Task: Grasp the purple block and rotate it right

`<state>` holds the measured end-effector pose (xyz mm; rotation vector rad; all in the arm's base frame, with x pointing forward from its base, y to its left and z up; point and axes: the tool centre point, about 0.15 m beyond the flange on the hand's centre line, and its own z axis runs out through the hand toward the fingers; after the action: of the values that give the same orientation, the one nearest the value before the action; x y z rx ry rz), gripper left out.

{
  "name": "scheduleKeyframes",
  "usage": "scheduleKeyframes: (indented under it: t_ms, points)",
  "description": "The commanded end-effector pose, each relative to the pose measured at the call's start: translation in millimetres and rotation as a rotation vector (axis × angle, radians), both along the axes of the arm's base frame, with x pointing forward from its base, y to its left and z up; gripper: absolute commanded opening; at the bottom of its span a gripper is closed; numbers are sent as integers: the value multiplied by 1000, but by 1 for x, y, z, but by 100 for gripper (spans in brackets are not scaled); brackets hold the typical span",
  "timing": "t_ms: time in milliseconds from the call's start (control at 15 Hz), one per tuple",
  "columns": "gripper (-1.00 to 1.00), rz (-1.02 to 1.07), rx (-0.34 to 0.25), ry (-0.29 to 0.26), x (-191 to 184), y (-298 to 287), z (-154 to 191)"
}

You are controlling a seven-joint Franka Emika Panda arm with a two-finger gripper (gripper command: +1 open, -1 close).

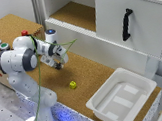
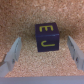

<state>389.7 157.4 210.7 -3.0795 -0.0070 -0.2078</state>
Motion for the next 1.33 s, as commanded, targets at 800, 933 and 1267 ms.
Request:
scheduleKeyframes:
  t_ms: [800, 933, 1267]
  points:
    - [-100, -62, -102, -13, 8, 4, 15]
    - [-100, -84, -101, -24, 15, 3, 33]
    - [-100, -128, -102, 11, 31, 1, 50]
